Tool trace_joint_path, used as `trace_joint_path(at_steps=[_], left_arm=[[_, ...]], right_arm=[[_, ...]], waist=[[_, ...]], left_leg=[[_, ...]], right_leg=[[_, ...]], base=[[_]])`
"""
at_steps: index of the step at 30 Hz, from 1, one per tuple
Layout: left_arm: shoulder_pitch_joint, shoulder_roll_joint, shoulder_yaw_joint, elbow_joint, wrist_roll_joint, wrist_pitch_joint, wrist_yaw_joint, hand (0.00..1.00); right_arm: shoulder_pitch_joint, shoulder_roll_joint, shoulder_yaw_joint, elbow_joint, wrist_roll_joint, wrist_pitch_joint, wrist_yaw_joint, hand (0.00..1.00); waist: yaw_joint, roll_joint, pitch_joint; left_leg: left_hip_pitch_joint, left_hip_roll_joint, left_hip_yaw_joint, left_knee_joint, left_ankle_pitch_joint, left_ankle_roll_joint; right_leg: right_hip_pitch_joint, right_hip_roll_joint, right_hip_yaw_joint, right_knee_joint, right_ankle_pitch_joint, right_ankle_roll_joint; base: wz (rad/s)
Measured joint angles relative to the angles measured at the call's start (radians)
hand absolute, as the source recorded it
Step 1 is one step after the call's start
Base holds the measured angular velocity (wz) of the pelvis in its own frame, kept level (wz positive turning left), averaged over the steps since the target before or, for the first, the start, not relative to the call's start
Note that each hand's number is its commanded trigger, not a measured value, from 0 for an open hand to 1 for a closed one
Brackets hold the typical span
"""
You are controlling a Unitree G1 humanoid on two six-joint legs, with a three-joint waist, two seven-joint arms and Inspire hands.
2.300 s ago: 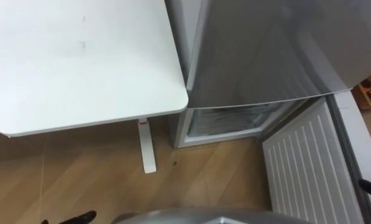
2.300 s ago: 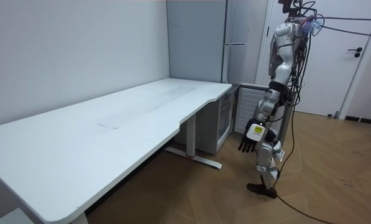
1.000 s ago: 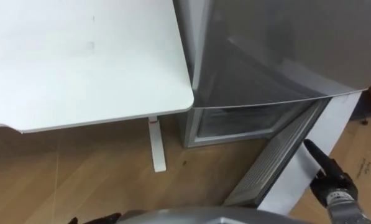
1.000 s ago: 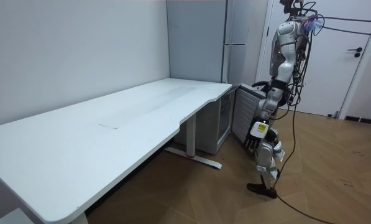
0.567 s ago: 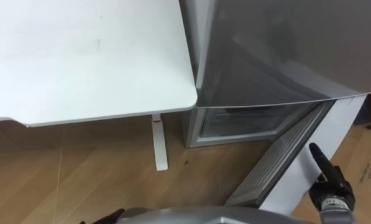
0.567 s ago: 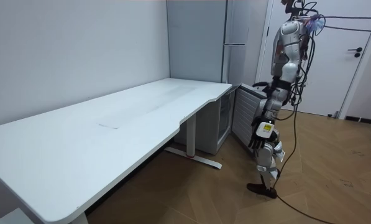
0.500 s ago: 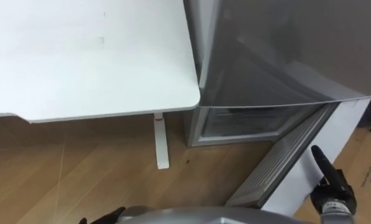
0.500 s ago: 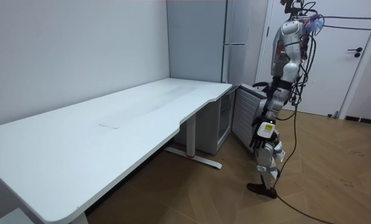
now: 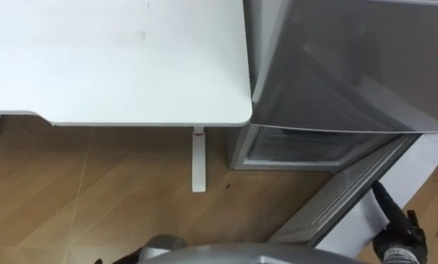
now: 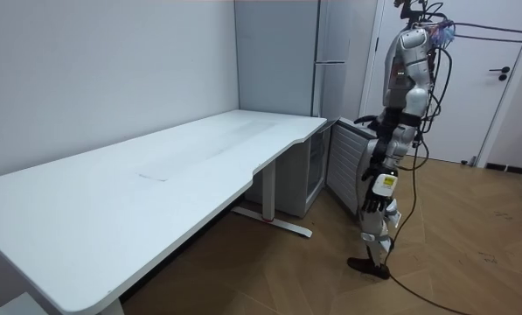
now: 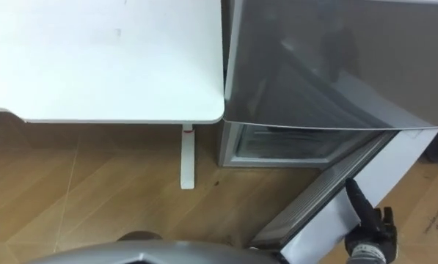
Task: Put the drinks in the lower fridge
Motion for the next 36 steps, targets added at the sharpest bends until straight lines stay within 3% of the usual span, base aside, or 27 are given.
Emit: trace_joint_path(at_steps=[7, 11, 16, 19, 22, 24, 25, 27, 30, 33, 36], left_arm=[[0.03, 0.008, -0.027, -0.003, 0.015, 0.005, -0.004, 0.0], [0.016, 0.031, -0.081, 0.003, 0.058, 0.021, 0.0, 0.0], [-0.031, 0.037, -0.149, 0.02, 0.14, 0.053, 0.004, 0.0], [-0.074, 0.04, -0.174, 0.028, 0.199, 0.084, 0.018, 0.0], [-0.106, 0.041, -0.195, 0.03, 0.207, 0.102, 0.019, 0.0], [-0.121, 0.041, -0.201, 0.028, 0.21, 0.119, 0.018, 0.0], [-0.124, 0.041, -0.2, 0.028, 0.213, 0.121, 0.017, 0.0], [-0.142, 0.04, -0.187, 0.026, 0.218, 0.123, 0.012, 0.0], [-0.145, 0.043, -0.168, 0.007, 0.217, 0.123, 0.013, 0.0], [-0.146, 0.05, -0.161, -0.02, 0.217, 0.123, 0.021, 0.0], [-0.142, 0.049, -0.156, -0.023, 0.216, 0.123, 0.024, 0.0]], right_arm=[[0.0, -0.003, 0.001, 0.0, 0.003, 0.0, 0.0, 0.0], [-0.006, -0.009, 0.001, -0.004, 0.006, 0.0, 0.0, 0.0], [-0.047, -0.019, 0.006, -0.056, 0.004, 0.0, -0.005, 0.0], [-0.108, -0.006, 0.058, -0.064, -0.006, 0.009, 0.019, 0.0], [-0.163, 0.006, 0.122, -0.064, -0.021, 0.067, 0.077, 0.0], [-0.189, 0.014, 0.193, -0.083, -0.044, 0.15, 0.121, 0.0], [-0.196, 0.014, 0.214, -0.091, -0.05, 0.175, 0.131, 0.0], [-0.205, 0.053, 0.269, -0.12, -0.109, 0.24, 0.179, 0.0], [-0.219, 0.065, 0.323, -0.159, -0.159, 0.316, 0.228, 0.0], [-0.23, 0.066, 0.324, -0.16, -0.205, 0.361, 0.255, 0.0], [-0.228, 0.068, 0.327, -0.16, -0.229, 0.382, 0.28, 0.0]], waist=[[0.015, 0.002, 0.0006], [0.016, 0.012, 0.0005], [0.013, 0.055, 0.0024], [-0.014, 0.072, 0.0009], [-0.039, 0.081, -0.0035], [-0.037, 0.084, -0.0064], [-0.037, 0.082, -0.0063], [-0.034, 0.073, -0.0094], [-0.03, 0.06, -0.0087], [-0.033, 0.038, -0.0128], [-0.036, 0.033, -0.0138]], left_leg=[[0.0, 0.001, 0.008, -0.001, 0.0, 0.0], [0.001, 0.001, 0.015, -0.002, 0.0, 0.001], [-0.004, 0.006, 0.067, -0.008, 0.003, 0.006], [-0.012, 0.007, 0.083, -0.01, 0.007, 0.008], [-0.01, 0.01, 0.104, -0.008, 0.007, 0.008], [-0.01, 0.012, 0.124, -0.014, 0.007, 0.007], [-0.01, 0.012, 0.131, -0.016, 0.007, 0.007], [-0.006, 0.011, 0.144, -0.017, 0.008, 0.006], [0.006, 0.007, 0.15, -0.019, 0.008, 0.007], [0.014, 0.004, 0.16, -0.024, 0.008, 0.008], [0.029, 0.004, 0.18, -0.039, 0.007, 0.008]], right_leg=[[-0.009, 0.0, 0.009, -0.001, 0.004, -0.002], [-0.016, 0.001, 0.02, 0.0, 0.01, -0.003], [-0.059, 0.009, 0.082, 0.004, 0.035, -0.007], [-0.085, 0.015, 0.11, 0.011, 0.043, -0.011], [-0.097, 0.016, 0.119, 0.021, 0.045, -0.014], [-0.118, 0.019, 0.14, 0.033, 0.045, -0.015], [-0.125, 0.019, 0.144, 0.037, 0.044, -0.015], [-0.135, 0.019, 0.148, 0.043, 0.044, -0.015], [-0.135, 0.015, 0.146, 0.047, 0.043, -0.014], [-0.131, 0.013, 0.144, 0.042, 0.044, -0.011], [-0.125, 0.014, 0.144, 0.037, 0.048, -0.01]], base=[[-0.05], [-0.09], [-0.39], [-0.27], [-0.2], [-0.25], [-0.29], [-0.16], [-0.08], [-0.08], [-0.21]])
